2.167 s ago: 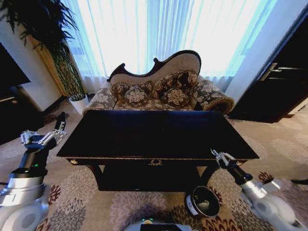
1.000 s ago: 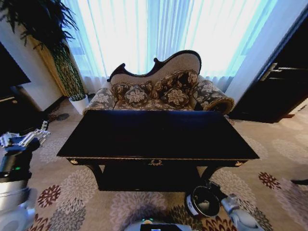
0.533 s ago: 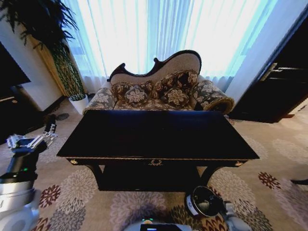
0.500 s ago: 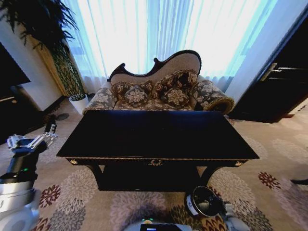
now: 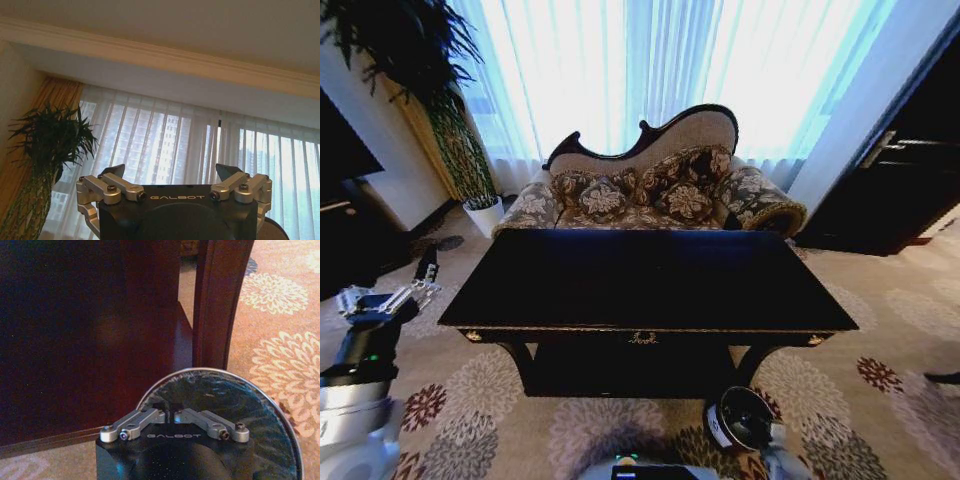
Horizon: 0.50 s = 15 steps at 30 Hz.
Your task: Move to the front of the table and place the trash on the table into the trash bin.
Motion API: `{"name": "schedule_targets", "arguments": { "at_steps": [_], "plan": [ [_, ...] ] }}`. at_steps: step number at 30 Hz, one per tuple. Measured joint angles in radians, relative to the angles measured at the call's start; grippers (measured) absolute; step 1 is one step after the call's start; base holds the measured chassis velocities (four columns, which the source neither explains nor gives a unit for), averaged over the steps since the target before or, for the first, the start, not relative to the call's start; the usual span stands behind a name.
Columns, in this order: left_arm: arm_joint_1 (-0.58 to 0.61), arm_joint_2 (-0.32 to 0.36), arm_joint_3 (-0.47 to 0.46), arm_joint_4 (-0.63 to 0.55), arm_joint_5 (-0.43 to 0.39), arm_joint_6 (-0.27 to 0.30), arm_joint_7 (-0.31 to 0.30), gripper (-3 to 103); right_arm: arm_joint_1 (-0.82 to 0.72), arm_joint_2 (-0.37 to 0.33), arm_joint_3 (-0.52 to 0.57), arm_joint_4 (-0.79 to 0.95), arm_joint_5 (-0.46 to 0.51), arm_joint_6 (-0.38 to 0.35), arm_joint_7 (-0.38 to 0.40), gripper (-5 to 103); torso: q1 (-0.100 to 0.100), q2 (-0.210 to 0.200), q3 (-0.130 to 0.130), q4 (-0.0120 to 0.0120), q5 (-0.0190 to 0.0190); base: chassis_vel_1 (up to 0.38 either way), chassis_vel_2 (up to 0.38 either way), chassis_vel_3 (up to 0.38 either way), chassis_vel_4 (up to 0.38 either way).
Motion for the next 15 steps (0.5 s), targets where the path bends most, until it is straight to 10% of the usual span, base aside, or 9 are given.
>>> {"name": "schedule_targets", "arguments": {
  "at_steps": [15],
  "plan": [
    [-0.02,0.016,0.012,0.0,0.0,-0.001,0.001,100,-0.007,-0.022,0.011,0.014,-0.13,0.086,-0.061,71,0.0,0.0,0.0,0.0001,0.0003,0.0,0.0,0.0,0.0]
  ]
}}
